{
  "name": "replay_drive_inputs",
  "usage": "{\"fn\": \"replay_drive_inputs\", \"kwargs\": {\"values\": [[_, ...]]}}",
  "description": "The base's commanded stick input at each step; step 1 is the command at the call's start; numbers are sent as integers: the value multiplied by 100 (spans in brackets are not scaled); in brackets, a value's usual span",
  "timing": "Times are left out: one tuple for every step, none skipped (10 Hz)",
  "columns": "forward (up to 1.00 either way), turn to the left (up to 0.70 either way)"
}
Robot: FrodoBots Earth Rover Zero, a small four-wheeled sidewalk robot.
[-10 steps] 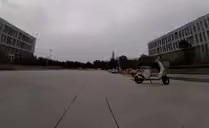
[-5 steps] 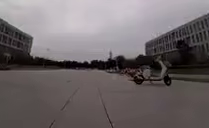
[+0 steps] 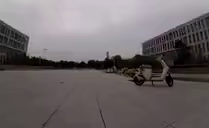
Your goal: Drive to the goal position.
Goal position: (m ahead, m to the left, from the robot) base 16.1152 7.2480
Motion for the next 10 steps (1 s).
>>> {"fn": "replay_drive_inputs", "kwargs": {"values": [[70, 22], [70, 4], [70, 1], [70, 1], [70, 1], [70, 1], [70, 1], [70, 1], [70, 1], [70, 1]]}}
